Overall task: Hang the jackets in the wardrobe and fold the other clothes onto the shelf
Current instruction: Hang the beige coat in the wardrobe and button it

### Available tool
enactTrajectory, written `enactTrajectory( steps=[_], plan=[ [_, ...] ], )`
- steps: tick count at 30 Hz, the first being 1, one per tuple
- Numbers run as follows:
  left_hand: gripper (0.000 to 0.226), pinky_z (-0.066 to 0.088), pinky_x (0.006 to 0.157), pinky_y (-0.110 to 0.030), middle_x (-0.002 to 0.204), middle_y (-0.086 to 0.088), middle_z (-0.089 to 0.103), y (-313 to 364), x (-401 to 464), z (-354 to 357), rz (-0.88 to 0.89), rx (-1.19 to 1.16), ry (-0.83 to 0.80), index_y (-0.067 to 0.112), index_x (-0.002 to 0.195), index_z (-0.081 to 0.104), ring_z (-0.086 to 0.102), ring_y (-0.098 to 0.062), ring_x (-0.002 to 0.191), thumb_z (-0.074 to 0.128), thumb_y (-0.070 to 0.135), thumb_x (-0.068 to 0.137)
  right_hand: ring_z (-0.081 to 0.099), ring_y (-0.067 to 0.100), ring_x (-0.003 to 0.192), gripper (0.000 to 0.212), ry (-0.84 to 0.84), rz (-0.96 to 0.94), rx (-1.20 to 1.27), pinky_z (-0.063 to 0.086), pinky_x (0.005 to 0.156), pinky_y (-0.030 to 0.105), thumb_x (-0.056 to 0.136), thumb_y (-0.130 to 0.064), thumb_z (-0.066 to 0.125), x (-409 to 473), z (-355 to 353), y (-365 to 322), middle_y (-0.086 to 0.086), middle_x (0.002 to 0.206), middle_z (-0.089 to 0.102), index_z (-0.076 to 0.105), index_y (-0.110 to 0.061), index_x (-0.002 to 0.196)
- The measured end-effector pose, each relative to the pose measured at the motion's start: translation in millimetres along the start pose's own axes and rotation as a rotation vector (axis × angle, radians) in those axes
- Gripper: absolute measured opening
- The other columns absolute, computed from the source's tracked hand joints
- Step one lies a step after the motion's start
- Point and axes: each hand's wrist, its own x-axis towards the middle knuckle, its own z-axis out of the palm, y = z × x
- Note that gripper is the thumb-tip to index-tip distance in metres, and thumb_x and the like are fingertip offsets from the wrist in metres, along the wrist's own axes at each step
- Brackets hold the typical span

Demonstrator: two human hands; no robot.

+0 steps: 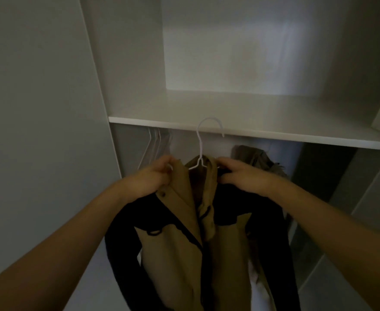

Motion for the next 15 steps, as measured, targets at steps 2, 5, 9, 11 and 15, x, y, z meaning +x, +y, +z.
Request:
enactTrajectory(
  steps=[2, 5, 9, 11, 15],
  plan=[
    [0.034, 0.048, 0.072, -0.029, 0.091, -0.007, 0.062, -17.9, -0.2, 0.5, -0.036, 0.028, 0.002, 0.020, 0.115, 0.052, 0.059, -0.019, 0.084, 0.053, -0.005, 0.092, 0.059, 0.022, 0.110, 0.022, 0.026, -0.075, -0.126, 0.045, 0.100, 0.039, 0.098, -0.014, 0.051, 15.8, 13.5, 14.3, 0.010, 0.117, 0.063, 0.061, -0.008, 0.116],
    [0.022, 0.050, 0.066, -0.012, 0.086, 0.009, 0.069, -36.3, 3.6, 4.1, -0.068, 0.058, 0.104, 0.023, 0.111, 0.061, 0.065, 0.000, 0.076, 0.058, 0.009, 0.095, 0.058, 0.019, 0.102, 0.021, 0.079, -0.173, -0.277, 0.045, 0.091, 0.030, 0.099, -0.011, 0.046, 41.0, 29.5, 27.0, 0.011, 0.112, 0.064, 0.064, -0.007, 0.108],
    [0.018, 0.049, 0.055, -0.023, 0.072, -0.007, 0.063, -58.1, 34.3, 8.9, -0.111, 0.097, 0.294, 0.007, 0.086, 0.068, 0.058, -0.010, 0.056, 0.055, 0.013, 0.097, 0.057, 0.026, 0.102, 0.021, 0.122, -0.180, -0.511, 0.045, 0.090, 0.036, 0.099, -0.016, 0.045, 79.7, 36.8, 38.7, 0.014, 0.111, 0.061, 0.061, -0.006, 0.109],
    [0.021, 0.049, 0.058, -0.027, 0.066, -0.004, 0.062, -73.8, 52.7, 11.2, -0.103, 0.143, 0.328, 0.010, 0.081, 0.068, 0.057, -0.008, 0.054, 0.054, 0.015, 0.096, 0.057, 0.028, 0.104, 0.022, 0.113, -0.149, -0.589, 0.045, 0.090, 0.036, 0.098, -0.020, 0.048, 101.2, 40.8, 52.2, 0.014, 0.115, 0.060, 0.059, -0.006, 0.111],
    [0.021, 0.045, 0.057, -0.023, 0.073, -0.008, 0.064, -104.4, 91.6, 25.5, -0.039, 0.245, 0.392, 0.002, 0.084, 0.065, 0.058, -0.012, 0.062, 0.051, 0.014, 0.095, 0.053, 0.027, 0.117, 0.034, 0.108, -0.092, -0.653, 0.041, 0.100, 0.033, 0.099, -0.028, 0.048, 142.3, 41.6, 93.5, 0.010, 0.131, 0.055, 0.053, -0.011, 0.127]
  ],
)
